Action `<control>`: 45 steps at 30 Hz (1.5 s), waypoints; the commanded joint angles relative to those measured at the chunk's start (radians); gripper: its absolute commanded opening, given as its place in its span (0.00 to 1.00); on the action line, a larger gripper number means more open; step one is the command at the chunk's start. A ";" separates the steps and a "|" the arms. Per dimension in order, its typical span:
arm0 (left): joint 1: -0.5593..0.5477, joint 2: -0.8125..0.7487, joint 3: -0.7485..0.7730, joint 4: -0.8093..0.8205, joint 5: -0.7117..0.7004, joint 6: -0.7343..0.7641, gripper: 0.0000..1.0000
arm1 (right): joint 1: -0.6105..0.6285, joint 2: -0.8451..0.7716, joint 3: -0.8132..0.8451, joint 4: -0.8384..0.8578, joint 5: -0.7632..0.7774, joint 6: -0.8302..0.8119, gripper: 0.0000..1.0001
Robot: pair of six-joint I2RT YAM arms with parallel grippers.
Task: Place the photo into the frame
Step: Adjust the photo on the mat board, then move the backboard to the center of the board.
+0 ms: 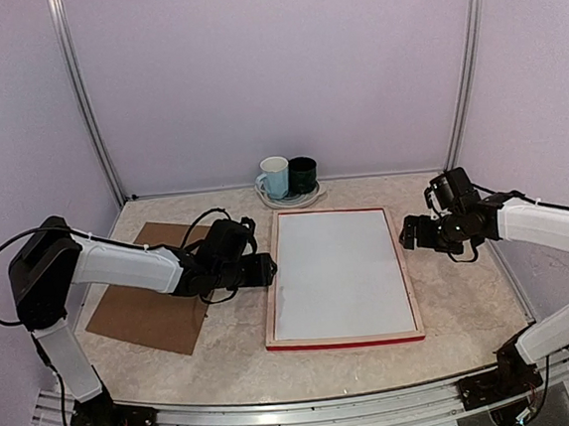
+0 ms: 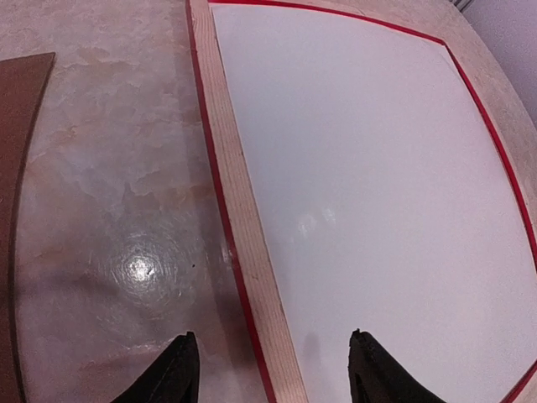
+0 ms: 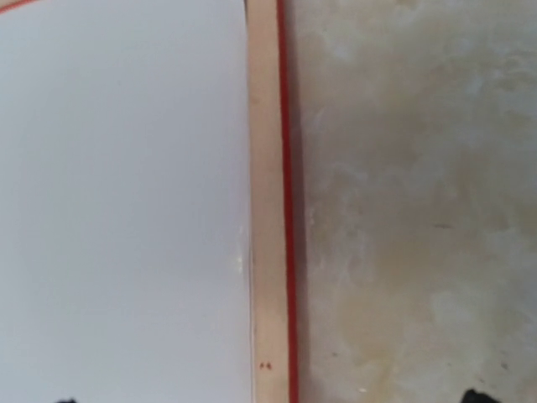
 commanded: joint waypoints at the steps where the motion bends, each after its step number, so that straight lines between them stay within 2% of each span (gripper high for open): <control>1: 0.008 0.026 0.016 -0.004 0.018 0.009 0.60 | -0.018 0.039 -0.033 0.089 -0.084 -0.052 0.99; 7: 0.022 0.008 0.030 -0.065 -0.025 0.026 0.63 | -0.021 0.048 -0.045 0.107 -0.124 -0.060 0.99; 9: 0.031 -0.018 0.032 -0.128 -0.091 0.038 0.68 | -0.021 0.040 -0.046 0.112 -0.146 -0.061 0.99; 11: 0.034 -0.038 0.040 -0.199 -0.205 0.050 0.77 | -0.021 0.030 -0.046 0.113 -0.163 -0.064 0.99; 14: 0.056 -0.069 0.032 -0.265 -0.268 0.065 0.86 | -0.020 0.008 -0.050 0.141 -0.225 -0.075 0.98; 18: 0.155 -0.139 -0.025 -0.258 -0.205 0.045 0.92 | 0.002 0.006 -0.026 0.166 -0.300 -0.061 0.97; 20: 0.217 -0.187 -0.052 -0.245 -0.171 0.032 0.98 | 0.037 0.026 0.010 0.163 -0.305 -0.059 0.96; 24: 0.355 -0.261 -0.078 -0.241 -0.124 0.004 0.99 | 0.136 0.084 0.085 0.159 -0.295 -0.052 0.96; 28: 0.555 -0.326 -0.119 -0.205 0.022 -0.057 0.99 | 0.229 0.159 0.165 0.168 -0.289 -0.038 0.96; 31: 0.653 -0.358 -0.132 -0.184 0.069 -0.073 0.99 | 0.292 0.224 0.230 0.179 -0.290 -0.026 0.96; 38: 0.761 -0.264 -0.015 -0.262 -0.005 0.004 0.99 | 0.397 0.372 0.369 0.200 -0.324 0.000 0.99; 45: 0.867 -0.129 0.048 -0.293 -0.012 -0.003 0.99 | 0.456 0.457 0.457 0.213 -0.358 0.010 0.99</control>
